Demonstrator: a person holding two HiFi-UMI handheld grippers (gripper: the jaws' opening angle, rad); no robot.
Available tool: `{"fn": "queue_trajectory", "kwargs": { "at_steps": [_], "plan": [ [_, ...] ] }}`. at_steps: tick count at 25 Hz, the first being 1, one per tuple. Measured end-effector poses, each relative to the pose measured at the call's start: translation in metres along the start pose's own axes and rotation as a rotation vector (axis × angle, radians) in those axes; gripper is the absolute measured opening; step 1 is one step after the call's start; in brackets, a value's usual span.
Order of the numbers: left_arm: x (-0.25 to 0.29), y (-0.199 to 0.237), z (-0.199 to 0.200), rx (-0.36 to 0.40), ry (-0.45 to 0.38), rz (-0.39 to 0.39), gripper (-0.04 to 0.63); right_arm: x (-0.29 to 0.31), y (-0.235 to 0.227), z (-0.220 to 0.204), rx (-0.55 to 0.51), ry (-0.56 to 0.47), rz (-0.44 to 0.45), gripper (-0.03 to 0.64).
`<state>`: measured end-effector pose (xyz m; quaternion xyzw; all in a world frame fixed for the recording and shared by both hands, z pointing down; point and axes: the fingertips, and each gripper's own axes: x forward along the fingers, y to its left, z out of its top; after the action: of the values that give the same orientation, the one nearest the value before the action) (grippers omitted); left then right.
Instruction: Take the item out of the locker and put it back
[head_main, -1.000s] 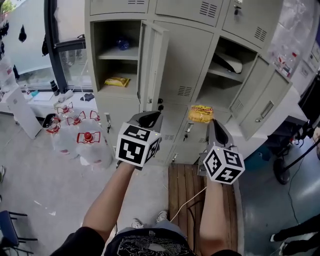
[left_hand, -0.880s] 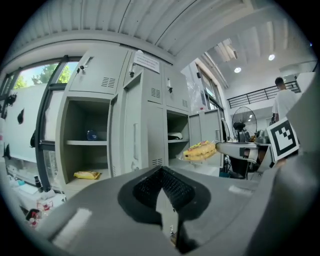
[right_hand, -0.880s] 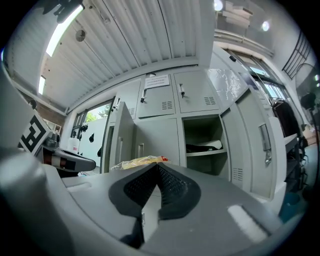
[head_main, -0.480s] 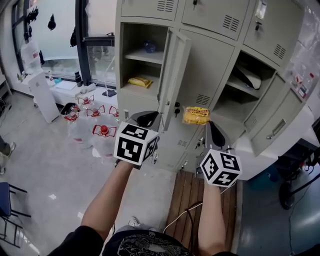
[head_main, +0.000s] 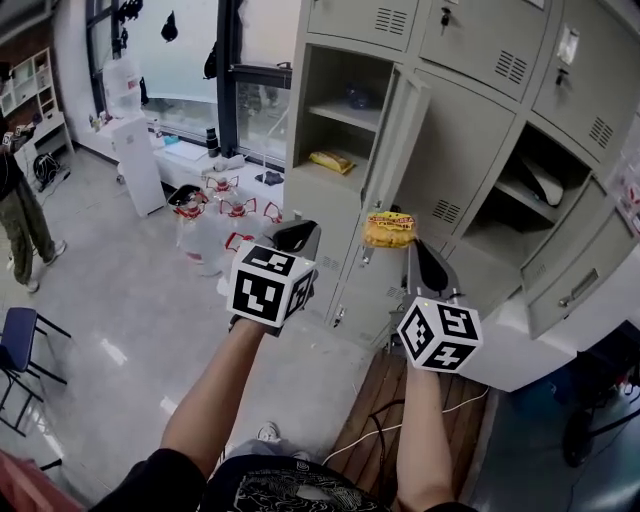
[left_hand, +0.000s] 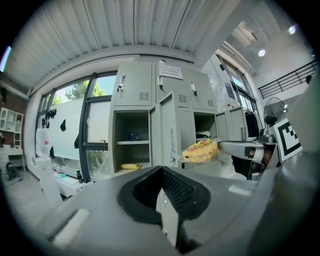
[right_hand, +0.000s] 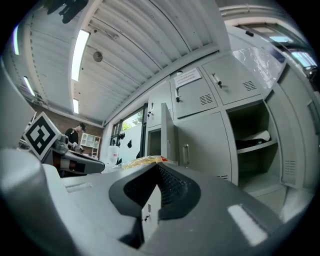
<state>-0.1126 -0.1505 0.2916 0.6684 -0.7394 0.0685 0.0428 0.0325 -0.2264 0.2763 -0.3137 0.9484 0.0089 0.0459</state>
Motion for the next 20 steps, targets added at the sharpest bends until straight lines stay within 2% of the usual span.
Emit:
{"fn": "queue_trajectory", "kwargs": {
  "at_steps": [9,20],
  "plan": [
    [-0.036,0.03,-0.008,-0.003,0.009,0.125,0.001,0.015,0.04,-0.003,0.003,-0.007,0.124,0.028],
    [-0.062,0.063,-0.015,0.009,0.032,0.203,0.001,0.037,0.071,-0.007,0.025,-0.013,0.196,0.026]
  ]
}}
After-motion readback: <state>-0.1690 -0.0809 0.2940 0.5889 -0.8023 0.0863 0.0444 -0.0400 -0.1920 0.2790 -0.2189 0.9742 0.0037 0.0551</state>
